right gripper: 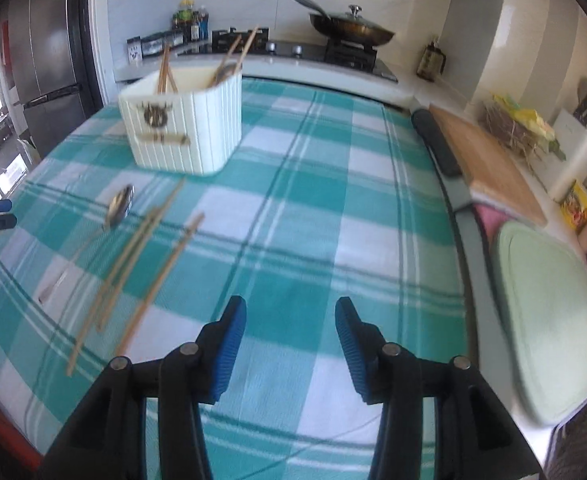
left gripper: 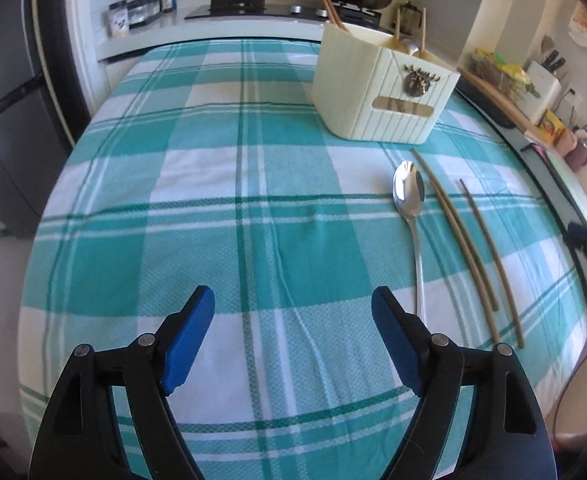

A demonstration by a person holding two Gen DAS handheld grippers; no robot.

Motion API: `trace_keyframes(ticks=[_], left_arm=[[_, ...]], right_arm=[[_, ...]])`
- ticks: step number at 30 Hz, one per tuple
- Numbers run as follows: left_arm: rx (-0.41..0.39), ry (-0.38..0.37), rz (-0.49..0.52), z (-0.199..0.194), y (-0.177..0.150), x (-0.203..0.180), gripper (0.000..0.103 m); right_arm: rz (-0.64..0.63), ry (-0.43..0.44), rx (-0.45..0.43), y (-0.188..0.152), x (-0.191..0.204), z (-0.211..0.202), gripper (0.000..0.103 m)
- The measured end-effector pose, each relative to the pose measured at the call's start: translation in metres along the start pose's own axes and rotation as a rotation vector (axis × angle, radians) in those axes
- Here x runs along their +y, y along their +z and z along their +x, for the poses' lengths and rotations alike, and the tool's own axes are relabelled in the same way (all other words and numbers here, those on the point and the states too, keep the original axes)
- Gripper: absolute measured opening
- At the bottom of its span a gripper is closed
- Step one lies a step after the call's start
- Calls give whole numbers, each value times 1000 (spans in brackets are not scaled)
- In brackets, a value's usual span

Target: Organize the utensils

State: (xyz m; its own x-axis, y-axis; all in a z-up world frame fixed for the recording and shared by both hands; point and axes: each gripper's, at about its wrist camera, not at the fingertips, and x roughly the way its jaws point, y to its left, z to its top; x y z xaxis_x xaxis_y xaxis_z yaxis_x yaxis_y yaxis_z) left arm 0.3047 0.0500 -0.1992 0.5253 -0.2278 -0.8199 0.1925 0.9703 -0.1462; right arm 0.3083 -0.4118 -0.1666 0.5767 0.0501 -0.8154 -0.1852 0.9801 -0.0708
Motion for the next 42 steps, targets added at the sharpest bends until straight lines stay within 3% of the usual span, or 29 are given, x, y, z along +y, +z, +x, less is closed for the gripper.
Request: trace_keyframes(ticks=[3,7,10,13,21,42], left_arm=[[-42,28,-58,18,-6,3,82],[-64,89,-72,38,2,8,82],[-80,146,-52,49,7,11,82],[-76,148,-80,55,10,15,84],[-39,183,-24,64,9,4,100],[-34,186,-22,65,9,3,103]], right_arm=[[75,-30,41,-47,3,29,47],[104,-96,12,-68,11,45,47],[128,-89,2,-64,10,49,47],[151,-81,-2,-55,4,57,47],[223,-68,-19,-45,-2,71,52],[225,-65,-20,-44,-3,71,53]])
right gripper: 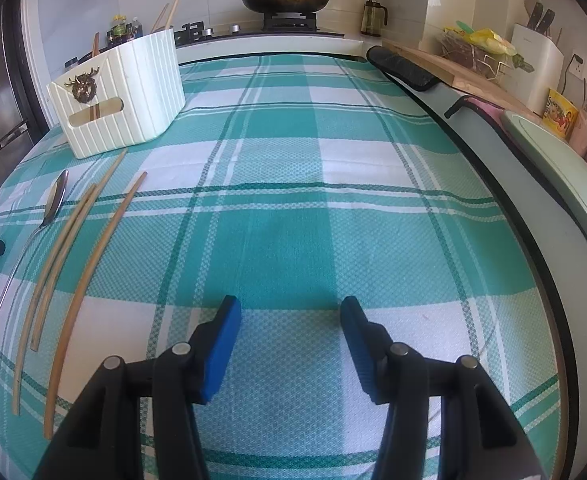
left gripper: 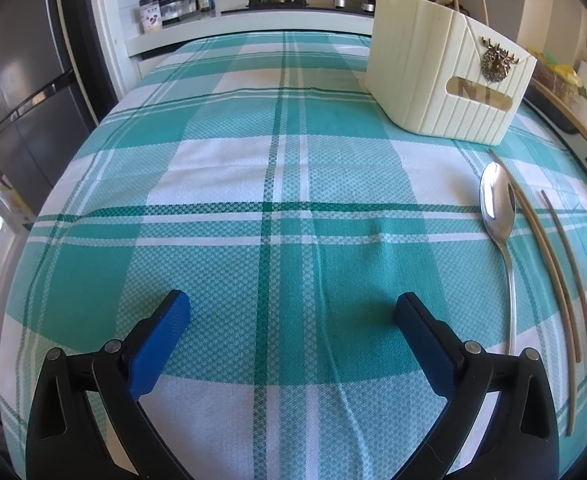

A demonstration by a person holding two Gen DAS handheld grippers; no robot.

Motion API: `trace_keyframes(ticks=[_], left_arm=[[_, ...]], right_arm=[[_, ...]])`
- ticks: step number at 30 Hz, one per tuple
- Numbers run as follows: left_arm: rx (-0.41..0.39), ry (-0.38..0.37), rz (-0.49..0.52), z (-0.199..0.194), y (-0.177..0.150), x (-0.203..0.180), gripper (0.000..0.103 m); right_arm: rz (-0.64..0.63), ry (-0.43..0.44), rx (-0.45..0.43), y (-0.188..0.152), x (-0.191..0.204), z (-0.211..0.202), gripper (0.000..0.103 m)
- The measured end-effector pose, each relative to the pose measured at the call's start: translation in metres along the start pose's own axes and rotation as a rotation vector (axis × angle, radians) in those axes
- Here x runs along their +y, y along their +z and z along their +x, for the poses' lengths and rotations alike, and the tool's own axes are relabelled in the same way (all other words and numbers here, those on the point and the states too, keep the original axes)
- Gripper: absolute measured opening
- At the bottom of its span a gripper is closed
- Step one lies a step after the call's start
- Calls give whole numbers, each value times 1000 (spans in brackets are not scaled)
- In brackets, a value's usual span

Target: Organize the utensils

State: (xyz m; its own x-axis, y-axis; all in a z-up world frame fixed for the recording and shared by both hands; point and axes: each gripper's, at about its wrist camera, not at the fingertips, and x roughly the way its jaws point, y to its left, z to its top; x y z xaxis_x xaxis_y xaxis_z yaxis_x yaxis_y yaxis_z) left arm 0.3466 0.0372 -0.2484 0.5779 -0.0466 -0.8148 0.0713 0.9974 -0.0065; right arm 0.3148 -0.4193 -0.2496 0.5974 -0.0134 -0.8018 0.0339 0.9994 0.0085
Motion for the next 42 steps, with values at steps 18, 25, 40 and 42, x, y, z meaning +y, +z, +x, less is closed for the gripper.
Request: trace_keyframes(ticks=[18,25,40,42], left_arm=[[-1,2,-3,0,0,1,103],[-2,1,-3,0,0,1,103],[-2,6,-7,1,0,1,103],[-2,6,-7,1,0,1,103]], right_arm=[[1,4,-2,0,0,0,53],[0,3,-2,0,0,0,53],[-9,-6,25,7,2,3,60],[0,-7,42,16,1,10,70]])
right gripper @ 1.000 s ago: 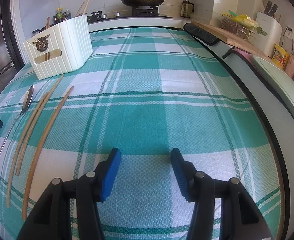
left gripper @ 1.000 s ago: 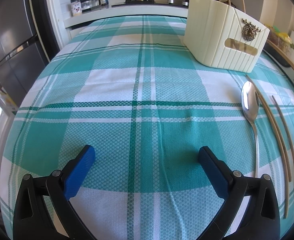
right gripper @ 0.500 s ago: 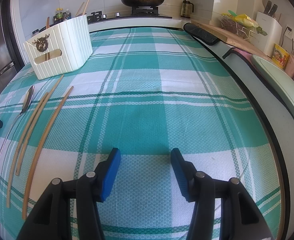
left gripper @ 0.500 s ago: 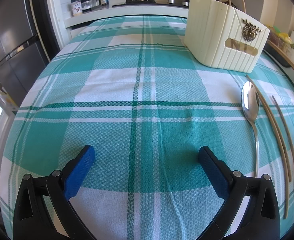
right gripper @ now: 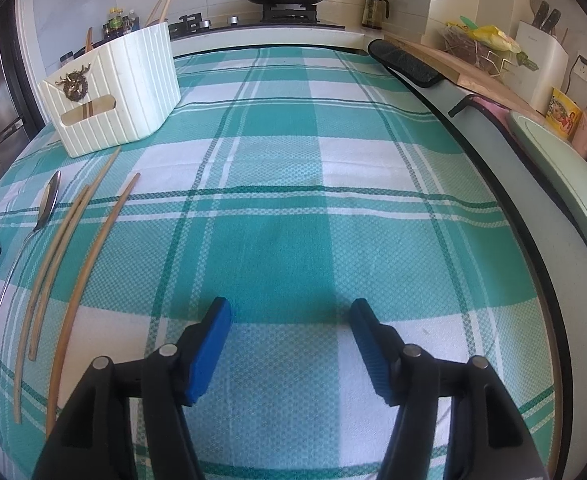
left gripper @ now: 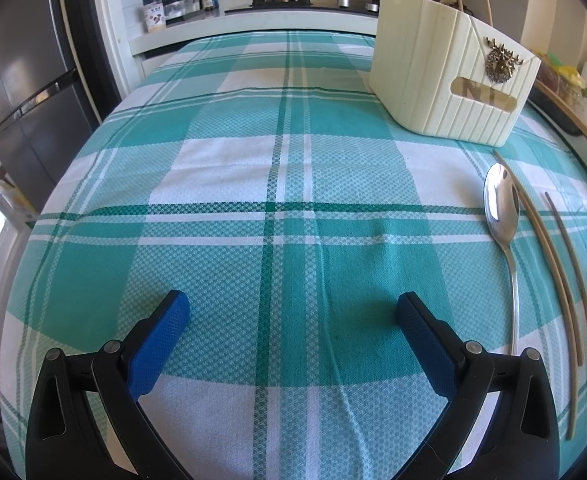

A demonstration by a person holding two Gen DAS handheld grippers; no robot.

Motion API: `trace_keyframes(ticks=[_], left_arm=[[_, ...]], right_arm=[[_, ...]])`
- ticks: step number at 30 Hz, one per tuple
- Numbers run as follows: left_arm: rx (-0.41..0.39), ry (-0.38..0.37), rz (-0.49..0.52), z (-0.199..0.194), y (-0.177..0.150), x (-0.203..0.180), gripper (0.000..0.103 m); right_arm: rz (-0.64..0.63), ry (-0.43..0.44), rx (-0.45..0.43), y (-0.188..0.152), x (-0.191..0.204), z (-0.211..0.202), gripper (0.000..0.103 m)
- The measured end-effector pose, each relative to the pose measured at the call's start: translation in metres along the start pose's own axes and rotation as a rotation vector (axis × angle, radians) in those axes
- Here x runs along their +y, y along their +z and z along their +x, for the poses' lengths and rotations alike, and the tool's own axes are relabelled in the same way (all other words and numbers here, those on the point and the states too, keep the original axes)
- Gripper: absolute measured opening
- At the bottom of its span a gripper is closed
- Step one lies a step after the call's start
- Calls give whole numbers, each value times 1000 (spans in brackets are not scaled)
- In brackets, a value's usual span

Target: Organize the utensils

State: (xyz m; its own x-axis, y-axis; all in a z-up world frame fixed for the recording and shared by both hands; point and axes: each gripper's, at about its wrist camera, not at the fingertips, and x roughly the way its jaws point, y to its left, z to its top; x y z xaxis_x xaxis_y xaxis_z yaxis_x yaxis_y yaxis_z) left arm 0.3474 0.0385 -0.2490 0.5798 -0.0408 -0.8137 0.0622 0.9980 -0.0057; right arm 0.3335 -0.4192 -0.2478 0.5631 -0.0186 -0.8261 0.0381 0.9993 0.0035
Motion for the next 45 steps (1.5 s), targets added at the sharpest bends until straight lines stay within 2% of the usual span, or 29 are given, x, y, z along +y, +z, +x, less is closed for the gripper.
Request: trace_keyframes(ticks=[3,4,45], left_arm=[[0,0,0,0,0,0,103],[0,-1,0,0,0,0,103],[-2,-2,-1,0,0,0,103]], right_arm=[[27,-2,-22,6,0,8,81],[16,-11,-22,6,2,10,81],[10,-12,-24,7,2,11,81]])
